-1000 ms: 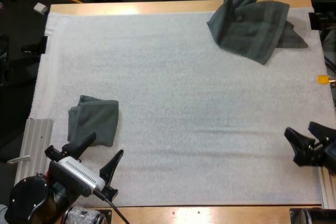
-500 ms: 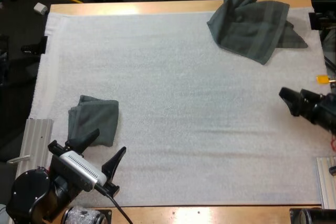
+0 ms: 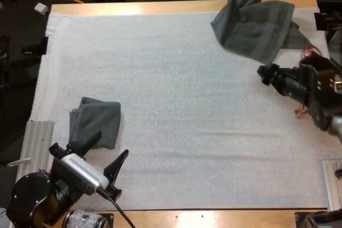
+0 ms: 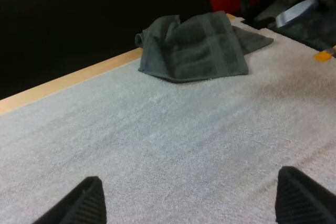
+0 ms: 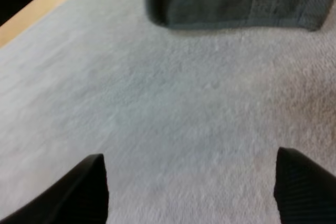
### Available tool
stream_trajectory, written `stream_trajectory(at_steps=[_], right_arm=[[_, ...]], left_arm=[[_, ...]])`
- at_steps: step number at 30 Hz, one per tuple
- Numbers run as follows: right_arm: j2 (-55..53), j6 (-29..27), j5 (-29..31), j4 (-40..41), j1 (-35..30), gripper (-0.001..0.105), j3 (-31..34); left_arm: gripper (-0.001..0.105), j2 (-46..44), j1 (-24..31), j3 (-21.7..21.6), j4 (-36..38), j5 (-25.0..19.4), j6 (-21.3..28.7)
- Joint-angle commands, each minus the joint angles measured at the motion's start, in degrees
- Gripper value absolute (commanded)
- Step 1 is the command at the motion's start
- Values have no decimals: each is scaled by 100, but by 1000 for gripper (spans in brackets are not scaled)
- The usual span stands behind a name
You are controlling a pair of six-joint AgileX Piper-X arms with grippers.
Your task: Pick towel from pile, fold and stack
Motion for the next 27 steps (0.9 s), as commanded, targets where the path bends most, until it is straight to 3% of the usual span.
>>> stream_trajectory(at_steps=[1,4,7,27], right_arm=[[656,336,390,-221,85,65,-343],[1204,622,502,-272,75,65,-648],[1237,442,501,-312,53,65,-667],[3971,1100,700,-812,-308,65,-2161]], left_arm=[[64,28,-23,-49,-12,-5,-33],[65,19,-18,-46,11,-18,-43],[65,-12,-20,-32,-8,5,-74],[65,18,-21,-37,15,-3,-127]])
